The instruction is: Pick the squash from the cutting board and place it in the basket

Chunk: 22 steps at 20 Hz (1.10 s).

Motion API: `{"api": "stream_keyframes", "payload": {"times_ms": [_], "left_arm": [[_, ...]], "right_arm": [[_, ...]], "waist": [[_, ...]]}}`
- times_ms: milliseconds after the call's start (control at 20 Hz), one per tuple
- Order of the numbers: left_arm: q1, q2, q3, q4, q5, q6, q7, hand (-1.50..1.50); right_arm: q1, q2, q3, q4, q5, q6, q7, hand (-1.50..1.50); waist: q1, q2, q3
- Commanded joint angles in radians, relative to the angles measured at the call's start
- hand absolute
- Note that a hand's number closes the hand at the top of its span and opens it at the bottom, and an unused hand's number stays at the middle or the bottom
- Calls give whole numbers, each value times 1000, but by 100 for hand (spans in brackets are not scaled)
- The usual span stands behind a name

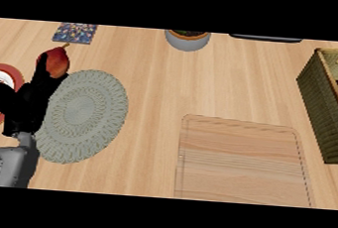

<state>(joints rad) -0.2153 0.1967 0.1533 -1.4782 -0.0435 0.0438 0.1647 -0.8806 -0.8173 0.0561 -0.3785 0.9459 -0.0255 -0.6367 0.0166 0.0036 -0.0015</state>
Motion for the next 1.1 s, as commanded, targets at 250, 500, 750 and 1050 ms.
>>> {"api": "stream_keyframes", "payload": {"times_ms": [250,500,750,1050], "left_arm": [[32,-29,-23,-16,-12,11,5,0],[-27,-6,1,16,-2,8,20,0],[12,9,16,-35,14,-3,27,0],[-7,-19,-19,-24,-7,8,30,0]], "right_arm": [[-47,17,-125,61,-97,49,-29,-150],[-106,4,-229,54,-222,199,-16,-150],[-120,-65,-374,122,-363,312,49,-150],[-117,-196,-463,209,-438,429,122,-150]], "waist": [[1,0,2],[-12,-3,2],[-6,-6,2],[4,6,4]]}}
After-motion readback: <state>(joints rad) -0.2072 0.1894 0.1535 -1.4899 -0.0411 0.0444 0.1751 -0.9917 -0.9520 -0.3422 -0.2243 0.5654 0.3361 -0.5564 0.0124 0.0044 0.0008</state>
